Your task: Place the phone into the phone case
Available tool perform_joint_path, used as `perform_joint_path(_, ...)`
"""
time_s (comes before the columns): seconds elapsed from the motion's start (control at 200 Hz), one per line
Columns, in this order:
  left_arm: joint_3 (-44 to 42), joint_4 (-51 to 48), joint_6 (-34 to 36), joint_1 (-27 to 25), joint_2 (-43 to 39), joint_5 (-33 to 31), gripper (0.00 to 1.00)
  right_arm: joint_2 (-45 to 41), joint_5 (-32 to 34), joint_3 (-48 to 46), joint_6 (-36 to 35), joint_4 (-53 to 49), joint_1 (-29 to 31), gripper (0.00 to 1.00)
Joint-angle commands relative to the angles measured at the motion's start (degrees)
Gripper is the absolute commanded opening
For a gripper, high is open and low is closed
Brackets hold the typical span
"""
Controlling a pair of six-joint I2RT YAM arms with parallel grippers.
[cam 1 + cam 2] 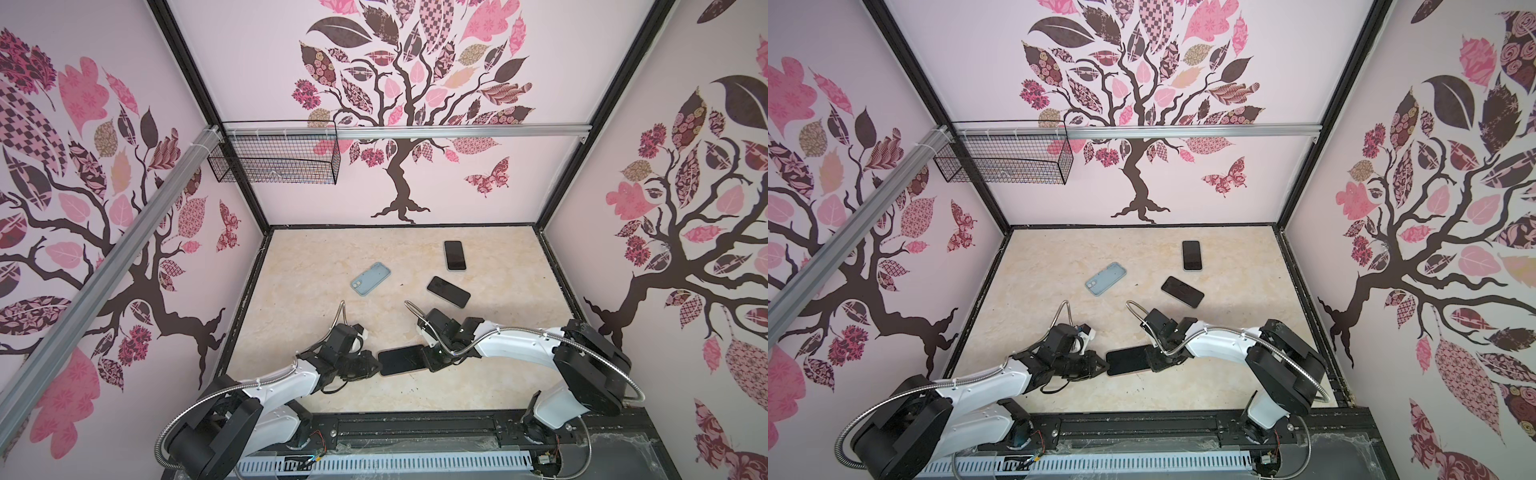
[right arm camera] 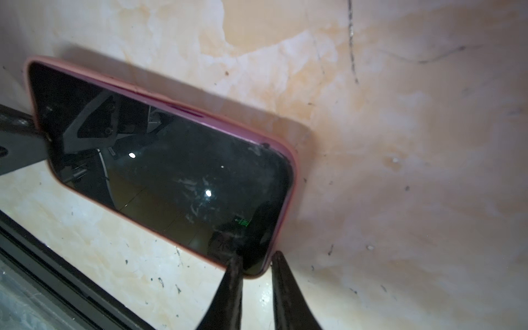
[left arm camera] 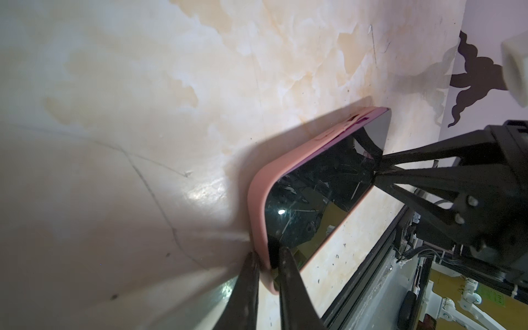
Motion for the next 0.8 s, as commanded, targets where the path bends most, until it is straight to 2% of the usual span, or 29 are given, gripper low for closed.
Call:
perform_joint_path(0.0,1.48,-2.41,1.13,-0.2,-0.8,-3.34,0.17,-1.89,-1.63,-0.36,-1.28,2.06,-1.94,0.24)
perform_joint_path(0.095,3.05,-3.44,1.35,-0.2,-1.06,-4.34,0.2,-3.86,-5.81,-0.48,-1.81,3.32,-4.91,0.25)
perform_joint_path(0.2,4.5,-4.47,1.62,-0.16,-0.78,-5.18,0.32,-5.56,-8.38,-0.85,-2.73,4.06,-7.14,0.25)
perform_joint_path(0.285,5.09,-4.53,1.63,-0.02,-0.05,-5.45,0.37,-6.05,-8.88,-0.53,-3.36,4.25,-8.19,0.26)
perform_joint_path(0.46,5.59,-3.08,1.63,0.31,1.96,-5.45,0.36,-4.37,-11.63,-0.62,-3.63,6.79,-10.44,0.25)
perform_joint_path(0.795,6.27,-0.65,2.09,1.5,5.51,-2.84,0.25,1.47,-14.76,0.43,-4.9,8.89,-11.17,0.2)
